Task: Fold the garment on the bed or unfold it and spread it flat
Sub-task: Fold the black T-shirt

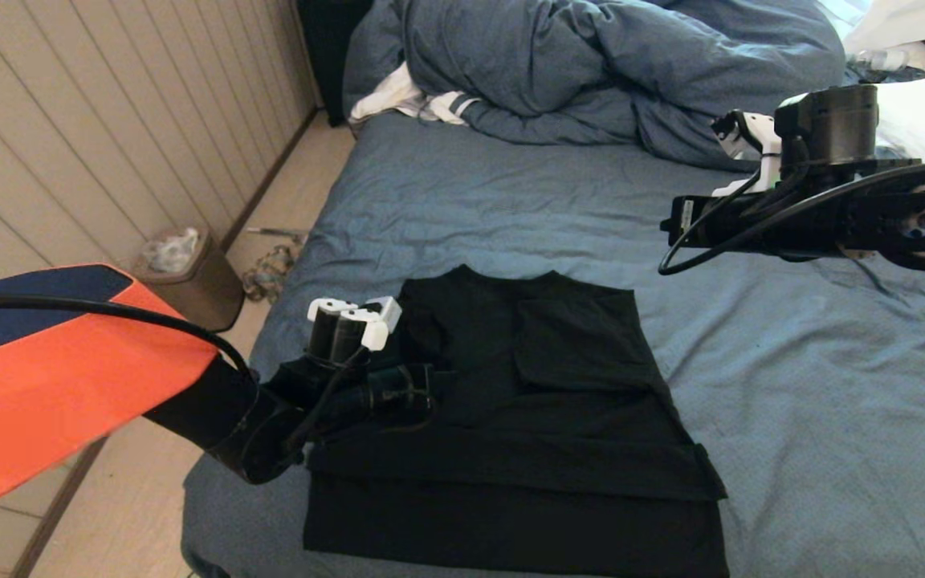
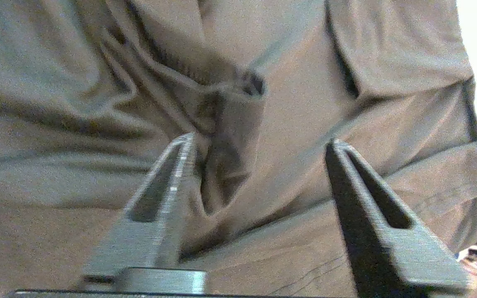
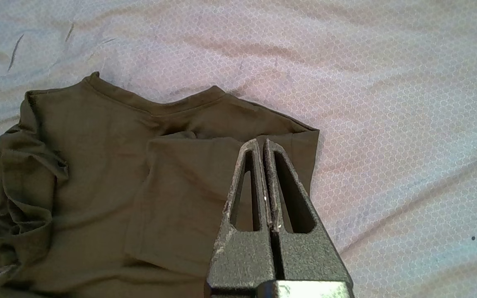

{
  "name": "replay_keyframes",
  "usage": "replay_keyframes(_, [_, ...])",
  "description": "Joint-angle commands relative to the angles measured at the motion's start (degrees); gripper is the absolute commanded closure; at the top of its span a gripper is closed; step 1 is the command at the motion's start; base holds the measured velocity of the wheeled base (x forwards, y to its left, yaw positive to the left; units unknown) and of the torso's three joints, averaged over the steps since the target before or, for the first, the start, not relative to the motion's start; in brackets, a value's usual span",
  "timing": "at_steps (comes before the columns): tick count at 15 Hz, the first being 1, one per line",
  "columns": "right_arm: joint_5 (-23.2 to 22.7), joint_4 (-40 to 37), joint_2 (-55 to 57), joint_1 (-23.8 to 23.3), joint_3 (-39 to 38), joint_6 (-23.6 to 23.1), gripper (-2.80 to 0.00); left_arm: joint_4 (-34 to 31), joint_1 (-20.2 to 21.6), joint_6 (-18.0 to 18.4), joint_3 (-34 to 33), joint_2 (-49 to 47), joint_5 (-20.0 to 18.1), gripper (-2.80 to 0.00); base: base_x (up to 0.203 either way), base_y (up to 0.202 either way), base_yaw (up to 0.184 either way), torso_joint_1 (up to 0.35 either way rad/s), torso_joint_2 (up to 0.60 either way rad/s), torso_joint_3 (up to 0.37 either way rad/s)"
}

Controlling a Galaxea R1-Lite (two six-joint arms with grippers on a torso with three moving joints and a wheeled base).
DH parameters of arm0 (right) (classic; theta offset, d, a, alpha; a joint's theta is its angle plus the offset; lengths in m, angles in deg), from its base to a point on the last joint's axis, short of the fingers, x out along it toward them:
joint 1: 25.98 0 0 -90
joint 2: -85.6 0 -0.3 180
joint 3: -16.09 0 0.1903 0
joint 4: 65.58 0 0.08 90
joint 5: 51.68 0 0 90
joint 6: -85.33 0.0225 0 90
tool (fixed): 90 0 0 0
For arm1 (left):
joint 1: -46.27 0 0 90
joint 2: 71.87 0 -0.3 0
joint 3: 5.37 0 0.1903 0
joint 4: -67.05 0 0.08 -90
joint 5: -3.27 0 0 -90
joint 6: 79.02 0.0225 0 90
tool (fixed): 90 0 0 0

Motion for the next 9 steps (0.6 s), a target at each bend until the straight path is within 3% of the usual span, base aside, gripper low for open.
replay_keyframes(1, [0.0,0.0,0.2,0.1,-0.1,0.0,0.00,0.3,0.0,-0.2,0.5,2.4,0.0,-2.80,0.000,0.000,0.000,0.000,0.00,0.000])
replay_keyframes(4, [0.0,0.0,0.3,0.1,-0.1,0.0,0.00,-1.0,2.3,-0.1,3.9,3.6,0.2,-2.80,0.000,0.000,0.000,0.000,0.00,0.000])
replay_keyframes(9, [0.0,0.0,0.2,0.3,-0.3,0.0,0.00,-5.0,4.0,0.1,12.9,-2.9,0.3,-2.80,0.000,0.000,0.000,0.000,0.00,0.000])
